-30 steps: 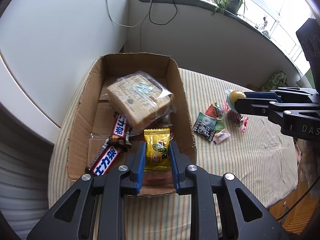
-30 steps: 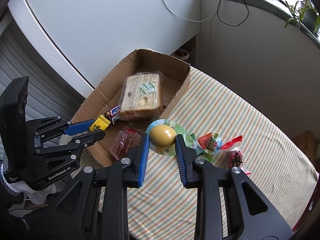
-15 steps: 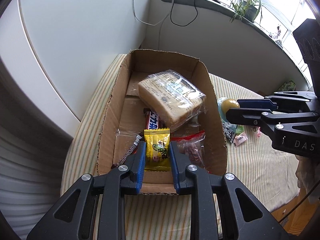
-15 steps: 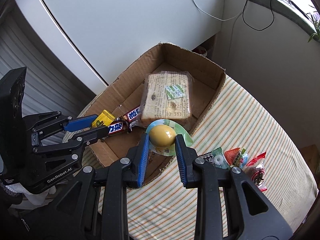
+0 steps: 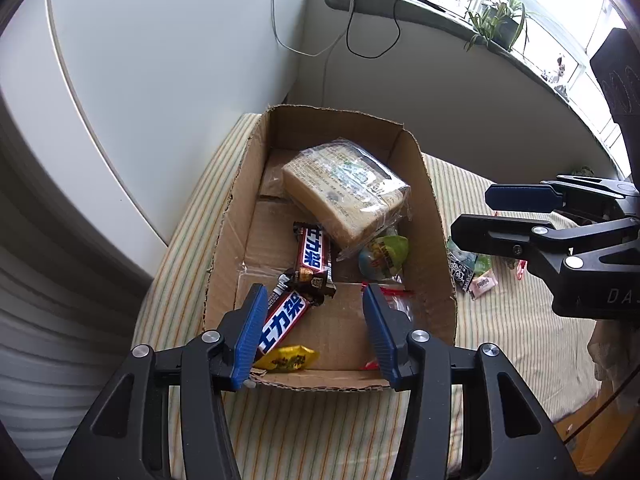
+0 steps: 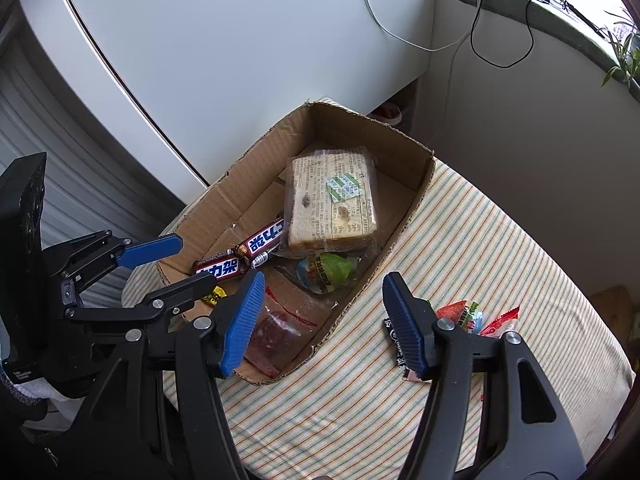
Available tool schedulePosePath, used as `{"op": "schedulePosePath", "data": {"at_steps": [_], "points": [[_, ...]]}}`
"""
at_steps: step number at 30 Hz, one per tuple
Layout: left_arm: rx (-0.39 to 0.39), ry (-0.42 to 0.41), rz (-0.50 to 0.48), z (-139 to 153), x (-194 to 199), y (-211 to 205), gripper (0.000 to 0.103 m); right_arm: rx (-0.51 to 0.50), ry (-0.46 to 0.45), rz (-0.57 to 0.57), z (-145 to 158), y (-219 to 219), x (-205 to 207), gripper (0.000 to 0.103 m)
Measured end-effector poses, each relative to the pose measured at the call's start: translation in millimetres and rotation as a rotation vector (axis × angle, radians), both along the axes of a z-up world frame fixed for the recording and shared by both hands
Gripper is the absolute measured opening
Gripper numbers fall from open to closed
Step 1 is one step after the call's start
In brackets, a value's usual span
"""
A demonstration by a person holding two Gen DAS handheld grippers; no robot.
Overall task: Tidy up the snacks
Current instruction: 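Open the right tool over the box while the left tool drops the yellow packet there, then move the right tool to the red-ended candy bag while the left tool approaches the round candy packet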
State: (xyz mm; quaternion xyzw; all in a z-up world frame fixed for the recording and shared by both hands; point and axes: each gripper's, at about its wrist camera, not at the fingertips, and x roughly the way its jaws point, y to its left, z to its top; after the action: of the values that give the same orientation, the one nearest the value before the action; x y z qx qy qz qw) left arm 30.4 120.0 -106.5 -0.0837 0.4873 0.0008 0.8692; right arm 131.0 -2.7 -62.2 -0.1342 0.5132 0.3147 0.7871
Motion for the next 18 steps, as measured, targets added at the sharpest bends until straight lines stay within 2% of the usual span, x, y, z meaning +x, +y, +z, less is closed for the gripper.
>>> {"op": "schedulePosePath", "data": {"at_steps": [9, 18], "points": [[0.004, -0.006, -0.005, 4.6, 0.9, -8.6, 0.048, -0.001, 0.000, -0.033, 3.3, -19.1, -1.3, 0.064], [-0.029, -0.020, -0.015, 11.6, 3.3, -25.1, 0.048, 0.021, 0.026, -0.147, 4.3, -82.8, 4.1, 0.064]]}}
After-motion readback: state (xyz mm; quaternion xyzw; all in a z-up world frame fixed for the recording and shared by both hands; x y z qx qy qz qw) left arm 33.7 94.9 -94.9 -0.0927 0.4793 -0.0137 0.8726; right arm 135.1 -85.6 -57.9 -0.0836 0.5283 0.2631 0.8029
